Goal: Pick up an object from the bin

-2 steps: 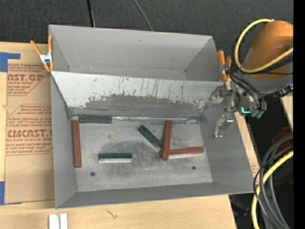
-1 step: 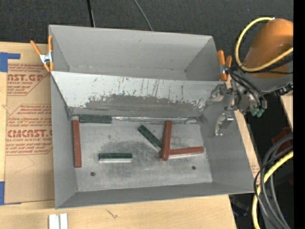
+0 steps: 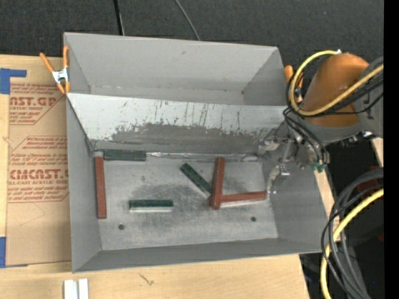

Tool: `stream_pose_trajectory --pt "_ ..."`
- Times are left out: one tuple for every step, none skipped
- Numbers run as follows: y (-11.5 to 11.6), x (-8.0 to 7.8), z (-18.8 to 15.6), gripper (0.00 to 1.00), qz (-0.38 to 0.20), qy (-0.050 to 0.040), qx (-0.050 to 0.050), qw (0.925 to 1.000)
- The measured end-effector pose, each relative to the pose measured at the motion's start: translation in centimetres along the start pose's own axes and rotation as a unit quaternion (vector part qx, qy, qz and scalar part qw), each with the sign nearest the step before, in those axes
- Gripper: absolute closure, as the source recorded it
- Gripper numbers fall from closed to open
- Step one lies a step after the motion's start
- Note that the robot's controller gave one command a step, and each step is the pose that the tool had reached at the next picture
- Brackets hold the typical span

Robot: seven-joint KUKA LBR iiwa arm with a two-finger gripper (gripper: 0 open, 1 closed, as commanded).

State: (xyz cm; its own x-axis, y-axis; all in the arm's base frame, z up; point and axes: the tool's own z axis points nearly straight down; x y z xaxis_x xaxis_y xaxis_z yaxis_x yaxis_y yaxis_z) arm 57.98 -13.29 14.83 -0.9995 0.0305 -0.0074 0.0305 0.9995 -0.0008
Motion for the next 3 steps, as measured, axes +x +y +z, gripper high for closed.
stream_pose_trajectory --pt "0.4 1.4 6.1 1.00 0.033 0.0033 0.000 0.9995" --pt "0.4 1.4 6.1 1.00 0.033 0.0033 0.000 0.9995" --pt "0.8 0.0 -3.4 0.00 0.040 0.0038 -0.001 0.9992"
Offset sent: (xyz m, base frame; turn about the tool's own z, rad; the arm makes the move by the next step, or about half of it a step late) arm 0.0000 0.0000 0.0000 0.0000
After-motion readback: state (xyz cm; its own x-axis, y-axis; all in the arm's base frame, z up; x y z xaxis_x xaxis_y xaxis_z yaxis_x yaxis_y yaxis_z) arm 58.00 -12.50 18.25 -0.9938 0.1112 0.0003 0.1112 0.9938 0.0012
